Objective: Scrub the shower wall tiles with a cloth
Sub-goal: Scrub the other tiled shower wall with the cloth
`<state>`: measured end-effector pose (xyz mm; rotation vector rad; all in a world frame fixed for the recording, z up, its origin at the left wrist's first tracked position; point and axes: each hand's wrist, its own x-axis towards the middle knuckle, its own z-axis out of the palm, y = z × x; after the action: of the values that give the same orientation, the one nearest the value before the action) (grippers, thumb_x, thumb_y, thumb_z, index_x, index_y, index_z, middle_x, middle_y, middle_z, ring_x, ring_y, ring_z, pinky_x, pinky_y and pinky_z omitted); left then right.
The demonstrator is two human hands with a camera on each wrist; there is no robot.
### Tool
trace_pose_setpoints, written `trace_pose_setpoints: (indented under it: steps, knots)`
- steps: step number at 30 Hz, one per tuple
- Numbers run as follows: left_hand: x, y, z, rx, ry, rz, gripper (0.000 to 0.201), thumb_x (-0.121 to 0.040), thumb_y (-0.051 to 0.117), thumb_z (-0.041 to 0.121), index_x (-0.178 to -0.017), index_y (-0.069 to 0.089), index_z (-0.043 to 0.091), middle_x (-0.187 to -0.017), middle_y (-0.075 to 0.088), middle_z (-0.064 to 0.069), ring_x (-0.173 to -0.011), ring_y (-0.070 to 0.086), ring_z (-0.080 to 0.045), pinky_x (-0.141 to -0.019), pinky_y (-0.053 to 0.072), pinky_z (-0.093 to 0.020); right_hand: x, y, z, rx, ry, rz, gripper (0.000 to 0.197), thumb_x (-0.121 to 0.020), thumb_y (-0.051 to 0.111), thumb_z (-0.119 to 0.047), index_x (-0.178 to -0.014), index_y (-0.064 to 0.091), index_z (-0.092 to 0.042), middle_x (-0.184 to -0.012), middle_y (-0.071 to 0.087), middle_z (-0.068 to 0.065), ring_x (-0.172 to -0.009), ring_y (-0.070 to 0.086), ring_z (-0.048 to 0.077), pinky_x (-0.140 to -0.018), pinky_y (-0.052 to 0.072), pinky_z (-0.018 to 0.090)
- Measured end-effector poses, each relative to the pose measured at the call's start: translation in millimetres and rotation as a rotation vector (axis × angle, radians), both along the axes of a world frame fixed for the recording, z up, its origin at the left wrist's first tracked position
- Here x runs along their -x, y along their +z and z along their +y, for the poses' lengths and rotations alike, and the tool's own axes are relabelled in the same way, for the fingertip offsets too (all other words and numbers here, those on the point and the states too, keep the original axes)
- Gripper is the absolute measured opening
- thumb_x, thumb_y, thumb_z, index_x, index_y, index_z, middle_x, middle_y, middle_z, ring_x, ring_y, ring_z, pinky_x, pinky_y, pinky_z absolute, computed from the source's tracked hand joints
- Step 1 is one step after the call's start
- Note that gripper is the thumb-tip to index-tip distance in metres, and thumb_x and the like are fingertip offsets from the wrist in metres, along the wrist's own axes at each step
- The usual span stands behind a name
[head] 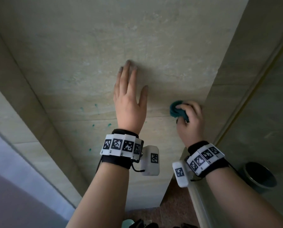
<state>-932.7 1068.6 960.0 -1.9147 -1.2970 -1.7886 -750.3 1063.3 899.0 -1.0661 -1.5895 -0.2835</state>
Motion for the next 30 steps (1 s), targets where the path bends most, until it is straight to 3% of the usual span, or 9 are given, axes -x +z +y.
trace_pose_setpoints:
  steps: [4,7,10,13,16,19,22,26,30]
  knots:
    - [38,3,-7,-0.066,0.091,-0.069,0.043,-0.095,0.058,0.012,-0.134,0.049,-0.003,-0.144,0.042,-0.021,-0.136,0.035,-0.036,-0.114,0.023,-0.029,39,25,0,-0.130,0.101,-0.016,0.029,-0.075,0.049,0.006,-0.098,0.065,-0.002,-0.106,0.053,0.009,-0.091,0.055,0.041,-0.078,0.049,0.047]
    - [75,2,-11,-0.068,0.183,-0.133,0.043,-0.094,0.058,0.013,-0.133,0.050,-0.002,-0.144,0.042,-0.021,-0.136,0.036,-0.036,-0.113,0.022,-0.025,74,39,-2,-0.153,0.194,-0.062,0.031,-0.074,0.051,0.009,-0.098,0.068,-0.001,-0.104,0.058,0.015,-0.093,0.055,0.035,-0.082,0.047,0.039]
    - [110,3,-15,-0.049,0.237,-0.180,0.044,-0.095,0.056,0.014,-0.135,0.049,-0.002,-0.146,0.040,-0.022,-0.136,0.035,-0.037,-0.112,0.028,-0.034,108,48,-2,-0.149,0.268,-0.137,0.033,-0.071,0.053,0.013,-0.097,0.070,0.000,-0.104,0.062,0.016,-0.092,0.055,0.035,-0.084,0.043,0.032]
    - [143,5,-19,-0.015,0.251,-0.221,0.047,-0.095,0.055,0.017,-0.137,0.045,-0.002,-0.148,0.035,-0.022,-0.139,0.032,-0.035,-0.113,0.027,-0.032,139,57,0,-0.168,0.302,-0.216,0.035,-0.070,0.056,0.018,-0.097,0.071,0.001,-0.105,0.065,0.016,-0.093,0.053,0.032,-0.089,0.035,0.024]
    - [166,12,-20,0.043,0.200,-0.279,0.054,-0.095,0.056,0.017,-0.141,0.039,-0.004,-0.152,0.028,-0.023,-0.142,0.025,-0.029,-0.113,0.021,-0.020,163,66,1,-0.192,0.346,-0.232,0.038,-0.069,0.055,0.020,-0.101,0.069,0.003,-0.107,0.066,0.017,-0.098,0.052,0.031,-0.094,0.036,0.026]
    - [178,18,-15,0.021,0.150,-0.213,0.058,-0.093,0.059,0.014,-0.142,0.035,-0.005,-0.151,0.025,-0.028,-0.138,0.019,-0.022,-0.110,0.013,-0.005,180,72,4,-0.241,0.367,-0.238,0.040,-0.070,0.054,0.019,-0.104,0.068,0.004,-0.110,0.065,0.018,-0.103,0.051,0.029,-0.094,0.041,0.035]
    - [185,24,-10,0.064,0.093,-0.179,0.062,-0.094,0.059,0.016,-0.146,0.030,0.000,-0.156,0.019,-0.023,-0.142,0.012,-0.018,-0.113,0.009,-0.009,193,77,9,-0.296,0.345,-0.244,0.036,-0.073,0.055,0.017,-0.102,0.070,0.004,-0.111,0.065,0.019,-0.103,0.049,0.028,-0.090,0.045,0.039]
    - [192,24,-4,0.090,0.067,-0.106,0.065,-0.095,0.057,0.019,-0.149,0.025,0.003,-0.158,0.011,-0.021,-0.146,0.007,-0.023,-0.119,0.006,-0.022,203,77,17,-0.321,0.250,-0.255,0.036,-0.071,0.058,0.017,-0.100,0.072,0.001,-0.113,0.065,0.018,-0.103,0.046,0.027,-0.097,0.034,0.023]
    - [196,23,-2,0.101,0.054,-0.074,0.066,-0.095,0.056,0.019,-0.149,0.022,0.002,-0.158,0.008,-0.023,-0.145,0.003,-0.024,-0.119,0.002,-0.023,208,63,27,-0.353,0.165,-0.281,0.041,-0.071,0.054,0.010,-0.105,0.069,-0.007,-0.118,0.064,0.016,-0.107,0.043,0.030,-0.087,0.046,0.045]
